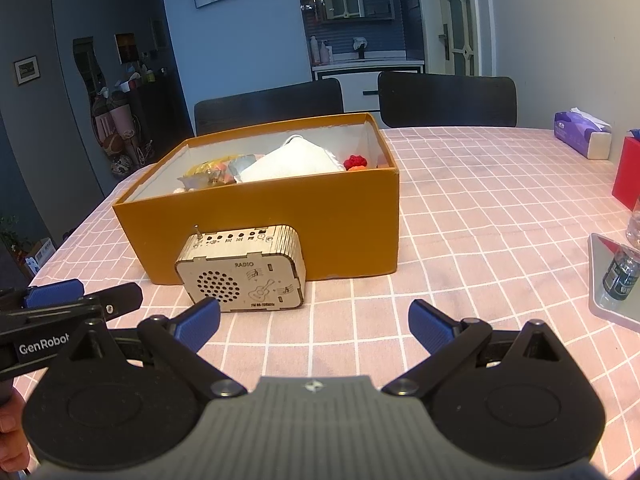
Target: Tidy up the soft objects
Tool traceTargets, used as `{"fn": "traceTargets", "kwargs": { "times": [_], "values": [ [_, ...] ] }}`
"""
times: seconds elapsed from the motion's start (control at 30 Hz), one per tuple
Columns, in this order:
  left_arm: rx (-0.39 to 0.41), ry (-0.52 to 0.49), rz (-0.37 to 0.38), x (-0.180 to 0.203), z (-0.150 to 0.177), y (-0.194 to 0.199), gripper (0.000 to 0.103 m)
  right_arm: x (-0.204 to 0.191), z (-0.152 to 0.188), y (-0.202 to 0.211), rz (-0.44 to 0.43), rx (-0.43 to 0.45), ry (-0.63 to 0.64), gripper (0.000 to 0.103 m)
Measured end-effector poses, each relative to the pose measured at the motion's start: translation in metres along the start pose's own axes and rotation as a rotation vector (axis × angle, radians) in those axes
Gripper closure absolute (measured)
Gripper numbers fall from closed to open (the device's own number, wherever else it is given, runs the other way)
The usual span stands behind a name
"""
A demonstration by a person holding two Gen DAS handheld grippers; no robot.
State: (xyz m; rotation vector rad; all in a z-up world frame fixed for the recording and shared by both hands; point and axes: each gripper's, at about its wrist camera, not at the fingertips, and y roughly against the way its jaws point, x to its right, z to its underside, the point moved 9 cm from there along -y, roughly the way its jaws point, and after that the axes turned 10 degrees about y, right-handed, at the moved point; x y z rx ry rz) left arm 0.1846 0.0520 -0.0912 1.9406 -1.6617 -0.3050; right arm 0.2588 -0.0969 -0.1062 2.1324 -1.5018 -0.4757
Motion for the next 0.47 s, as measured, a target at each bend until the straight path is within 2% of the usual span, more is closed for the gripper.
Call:
{"fn": "traceTargets", "kwargs": {
  "times": [0.47],
  "values": [
    [0.005,0.013,0.018,-0.0003,0.0006,0.0027,0.015,-0.0021,0.0021,-0.0011,-0.005,-0.011,0.010,0.004]
  ]
}}
